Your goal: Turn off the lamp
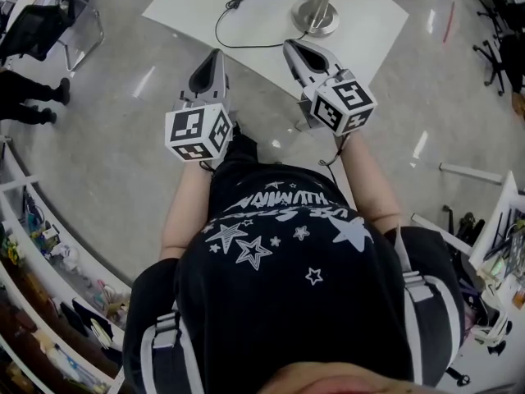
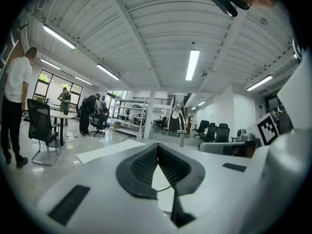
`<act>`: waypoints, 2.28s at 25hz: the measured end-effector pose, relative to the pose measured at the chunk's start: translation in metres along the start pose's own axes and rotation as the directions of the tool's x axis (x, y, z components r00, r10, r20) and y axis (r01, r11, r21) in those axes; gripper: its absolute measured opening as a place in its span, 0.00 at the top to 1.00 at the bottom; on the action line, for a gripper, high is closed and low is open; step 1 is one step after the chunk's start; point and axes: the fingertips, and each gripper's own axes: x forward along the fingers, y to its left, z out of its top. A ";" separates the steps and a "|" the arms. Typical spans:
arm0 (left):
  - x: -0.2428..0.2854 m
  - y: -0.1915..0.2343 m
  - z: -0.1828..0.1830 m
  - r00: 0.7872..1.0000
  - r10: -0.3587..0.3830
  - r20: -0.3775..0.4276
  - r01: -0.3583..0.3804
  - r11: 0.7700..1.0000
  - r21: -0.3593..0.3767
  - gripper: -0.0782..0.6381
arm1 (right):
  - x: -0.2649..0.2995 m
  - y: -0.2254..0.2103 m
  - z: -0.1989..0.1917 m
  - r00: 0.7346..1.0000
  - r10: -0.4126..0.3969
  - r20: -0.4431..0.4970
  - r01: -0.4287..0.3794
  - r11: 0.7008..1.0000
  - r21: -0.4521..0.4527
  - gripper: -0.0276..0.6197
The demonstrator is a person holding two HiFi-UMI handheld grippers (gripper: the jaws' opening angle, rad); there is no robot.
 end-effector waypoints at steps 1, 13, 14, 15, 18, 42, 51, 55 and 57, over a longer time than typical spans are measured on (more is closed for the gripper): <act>0.007 0.007 0.000 1.000 -0.005 -0.003 0.005 1.000 -0.002 0.88 | 0.009 -0.003 -0.001 1.000 -0.005 -0.004 0.005 1.000 0.002 0.95; 0.093 0.096 0.015 0.996 -0.087 -0.030 0.087 0.996 -0.031 0.88 | 0.116 -0.038 0.016 0.994 -0.106 -0.022 0.106 0.994 0.009 0.95; 0.100 0.100 0.015 0.994 -0.103 -0.037 0.102 0.994 -0.032 0.88 | 0.122 -0.041 0.017 0.992 -0.121 -0.023 0.121 0.993 0.011 0.95; 0.106 0.104 0.014 0.992 -0.120 -0.046 0.119 0.992 -0.034 0.88 | 0.128 -0.044 0.018 0.990 -0.138 -0.023 0.138 0.990 0.016 0.95; 0.122 0.118 0.013 0.984 -0.168 -0.061 0.165 0.985 -0.053 0.88 | 0.147 -0.051 0.021 0.984 -0.179 -0.024 0.180 0.983 0.028 0.95; 0.211 0.125 -0.040 0.922 -0.303 -0.240 0.305 0.952 -0.029 0.87 | 0.201 -0.115 0.004 0.947 -0.316 -0.058 0.321 0.943 0.090 0.95; 0.246 0.107 -0.086 0.855 -0.353 -0.381 0.366 0.930 -0.040 0.87 | 0.226 -0.147 -0.005 0.950 -0.293 -0.103 0.303 0.948 0.100 0.95; 0.256 0.107 -0.107 0.830 -0.348 -0.437 0.372 0.928 -0.031 0.87 | 0.237 -0.159 -0.017 0.949 -0.287 -0.128 0.302 0.946 0.118 0.95; 0.260 0.109 -0.114 0.824 -0.339 -0.454 0.365 0.930 -0.032 0.87 | 0.241 -0.163 -0.022 0.949 -0.282 -0.140 0.299 0.946 0.123 0.95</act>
